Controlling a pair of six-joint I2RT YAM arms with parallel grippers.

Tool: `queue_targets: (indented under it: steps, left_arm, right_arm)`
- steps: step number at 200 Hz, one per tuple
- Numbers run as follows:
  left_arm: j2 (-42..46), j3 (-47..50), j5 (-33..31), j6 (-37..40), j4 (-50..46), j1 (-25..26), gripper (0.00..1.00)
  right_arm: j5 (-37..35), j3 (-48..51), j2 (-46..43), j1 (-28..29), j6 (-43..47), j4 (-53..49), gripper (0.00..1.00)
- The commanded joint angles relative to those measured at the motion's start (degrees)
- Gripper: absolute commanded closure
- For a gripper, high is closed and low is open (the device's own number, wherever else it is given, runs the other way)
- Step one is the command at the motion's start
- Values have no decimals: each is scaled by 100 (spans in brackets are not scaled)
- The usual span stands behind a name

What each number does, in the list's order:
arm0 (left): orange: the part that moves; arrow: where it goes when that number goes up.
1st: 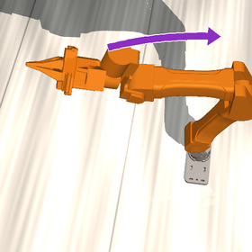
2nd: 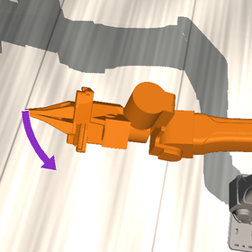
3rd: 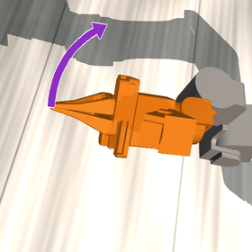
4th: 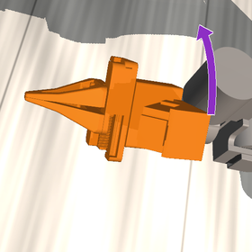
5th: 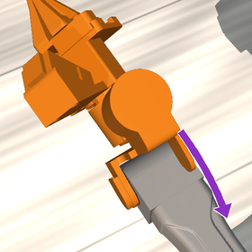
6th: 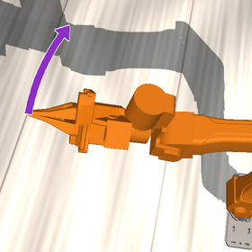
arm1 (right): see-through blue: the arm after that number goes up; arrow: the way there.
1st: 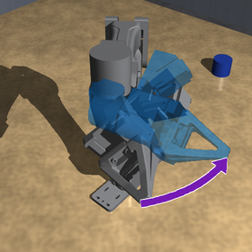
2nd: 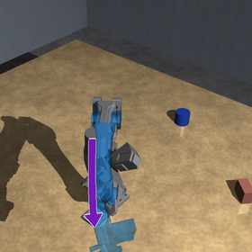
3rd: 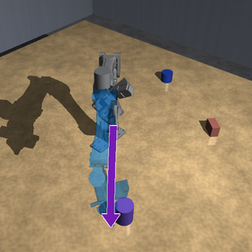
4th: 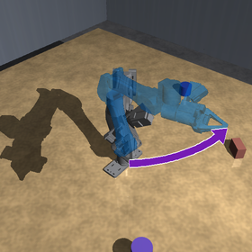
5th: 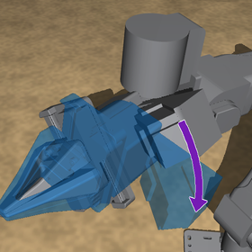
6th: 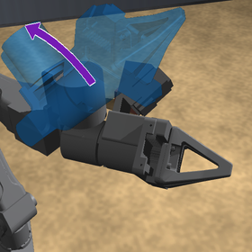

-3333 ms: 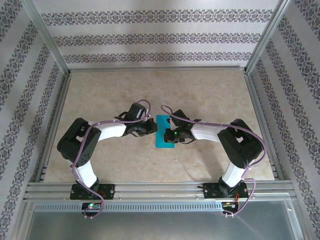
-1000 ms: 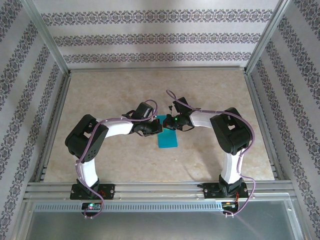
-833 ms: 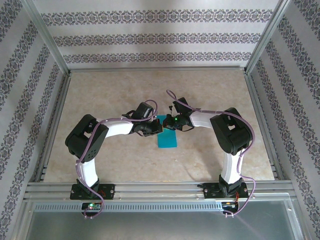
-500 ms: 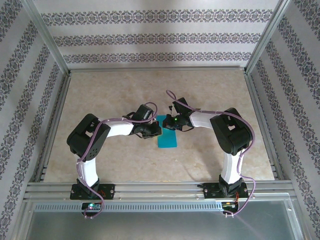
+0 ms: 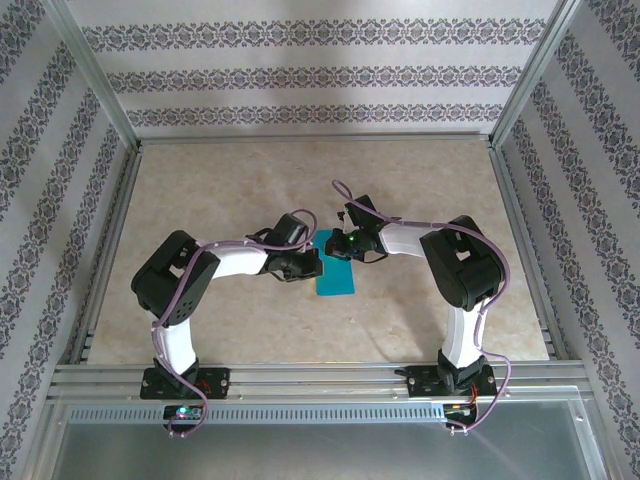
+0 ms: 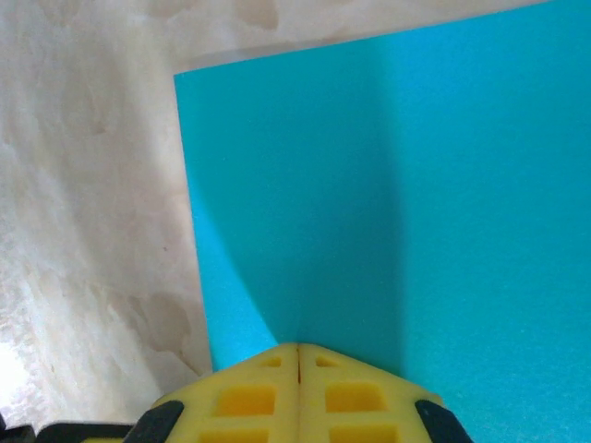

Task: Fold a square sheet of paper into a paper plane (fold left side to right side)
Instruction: First fold the square sheet of paper in half at the center of the table.

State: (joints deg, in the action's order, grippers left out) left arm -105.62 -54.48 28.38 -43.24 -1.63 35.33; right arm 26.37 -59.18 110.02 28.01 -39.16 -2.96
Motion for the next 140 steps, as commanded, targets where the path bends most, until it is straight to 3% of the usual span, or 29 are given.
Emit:
queue_targets:
  steps: [1,140]
  left_arm:
    - [198,187,-46,304,-928,232,96]
    - [591,802,57,53,-971,677,95]
  right_arm:
    - [-686,222,244,37,-57,-522,100]
    - [-655,233,248,27,-107,-487,100]
